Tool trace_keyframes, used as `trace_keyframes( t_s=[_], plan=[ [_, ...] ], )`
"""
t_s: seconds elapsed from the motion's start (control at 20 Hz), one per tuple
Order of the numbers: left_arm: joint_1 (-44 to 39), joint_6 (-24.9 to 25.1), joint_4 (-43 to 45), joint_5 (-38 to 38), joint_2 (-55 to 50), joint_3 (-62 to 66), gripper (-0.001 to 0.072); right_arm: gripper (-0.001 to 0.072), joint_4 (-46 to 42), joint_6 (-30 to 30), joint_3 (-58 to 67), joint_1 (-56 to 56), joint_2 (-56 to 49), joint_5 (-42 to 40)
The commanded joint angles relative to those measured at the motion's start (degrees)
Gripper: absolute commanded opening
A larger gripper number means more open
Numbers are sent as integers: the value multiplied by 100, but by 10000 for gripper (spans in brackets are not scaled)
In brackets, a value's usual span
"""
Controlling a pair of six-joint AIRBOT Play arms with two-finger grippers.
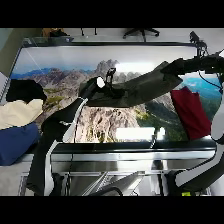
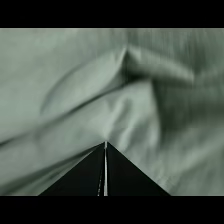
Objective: Fold the shirts.
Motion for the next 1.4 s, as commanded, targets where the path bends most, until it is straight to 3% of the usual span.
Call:
trace_keyframes(
  t_s=[0.0,0.2,0.3,0.5,0.7,0.9,1.15,1.2,1.3,1.35],
  plan=[
    [-291,136,-955,660,-229,35,13,18,114,153,44,22,105,184],
    [-654,-96,-973,629,-531,289,13,18,109,149,44,225,98,74],
    [-649,-96,-1502,584,-540,-7,13,18,87,153,44,289,98,-48],
    [-122,721,-2771,-393,-127,-39,13,18,87,210,42,286,98,-195],
    [1001,1344,-3307,-1985,1311,-39,13,18,87,413,39,505,55,-518],
    [2249,1506,-3335,-2837,3178,-39,13,18,90,448,39,1613,-195,-1530],
    [3375,1971,-3300,-3637,4806,-44,13,50,195,415,39,3672,-1106,-3788],
    [3495,2061,-3250,-3799,4996,-87,13,73,328,131,42,4122,-1377,-4555],
    [3676,2286,-3150,-3759,5449,-581,12,483,490,-389,42,4830,-1864,-6004],
    [3744,2437,-3139,-3676,5665,-944,13,495,479,-417,44,4981,-1974,-6288]
  ],
)
